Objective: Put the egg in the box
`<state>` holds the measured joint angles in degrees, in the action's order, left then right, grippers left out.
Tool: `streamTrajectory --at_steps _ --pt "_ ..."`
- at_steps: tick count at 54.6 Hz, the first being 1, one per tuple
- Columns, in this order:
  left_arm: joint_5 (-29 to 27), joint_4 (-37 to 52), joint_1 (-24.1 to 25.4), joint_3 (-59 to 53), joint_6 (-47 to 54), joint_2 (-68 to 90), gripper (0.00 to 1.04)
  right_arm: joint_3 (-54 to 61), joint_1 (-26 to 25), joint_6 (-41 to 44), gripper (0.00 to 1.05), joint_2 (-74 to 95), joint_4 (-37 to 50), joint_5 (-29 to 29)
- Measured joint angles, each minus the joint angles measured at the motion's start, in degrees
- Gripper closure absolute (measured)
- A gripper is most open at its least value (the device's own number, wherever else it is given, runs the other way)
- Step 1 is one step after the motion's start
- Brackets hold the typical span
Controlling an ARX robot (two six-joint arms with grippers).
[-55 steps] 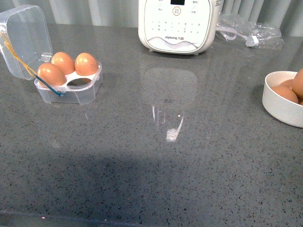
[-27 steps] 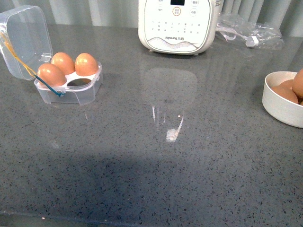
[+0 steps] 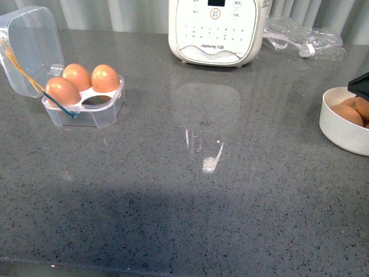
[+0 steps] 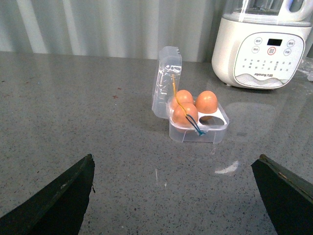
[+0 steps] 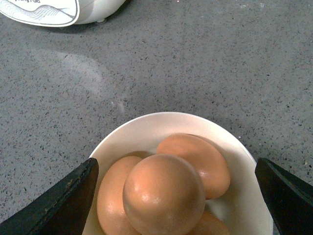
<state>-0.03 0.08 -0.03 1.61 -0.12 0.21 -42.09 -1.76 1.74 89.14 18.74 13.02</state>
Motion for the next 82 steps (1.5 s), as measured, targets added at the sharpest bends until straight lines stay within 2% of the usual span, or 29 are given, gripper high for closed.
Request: streamTrajectory --at_steps 5,20,24,43,58,62,68,77,82 --pt "0.0 0.0 0.0 0.0 0.0 0.0 0.07 0.0 0.0 0.0 0.16 0.0 -0.6 0.0" --pt "0.0 0.0 0.0 0.0 0.0 0.0 0.07 0.0 0.0 0.0 0.57 0.0 -1.1 0.0" --pt "0.0 0.0 0.0 0.0 0.0 0.0 0.07 0.0 0.0 0.0 0.63 0.0 -1.3 0.0" --pt "0.0 0.0 0.0 0.0 0.0 0.0 0.07 0.0 0.5 -0.6 0.64 -3.5 -2.4 -0.5" --pt "0.0 0.0 0.0 0.0 0.0 0.0 0.07 -5.8 4.7 -8.8 0.64 -5.8 6.4 -3.1" --pt "0.0 0.0 0.0 0.0 0.0 0.0 0.07 -8.4 7.4 -12.4 0.64 -4.5 8.3 -3.3" --pt "0.0 0.0 0.0 0.0 0.0 0.0 0.07 -14.2 14.2 -17.9 0.64 0.3 8.2 -0.8" --pt "0.0 0.0 0.0 0.0 0.0 0.0 0.07 -20.2 22.3 -18.4 0.64 6.3 4.0 4.6" --pt "0.0 0.0 0.0 0.0 0.0 0.0 0.07 -22.9 26.9 -17.4 0.64 8.3 2.3 9.9"
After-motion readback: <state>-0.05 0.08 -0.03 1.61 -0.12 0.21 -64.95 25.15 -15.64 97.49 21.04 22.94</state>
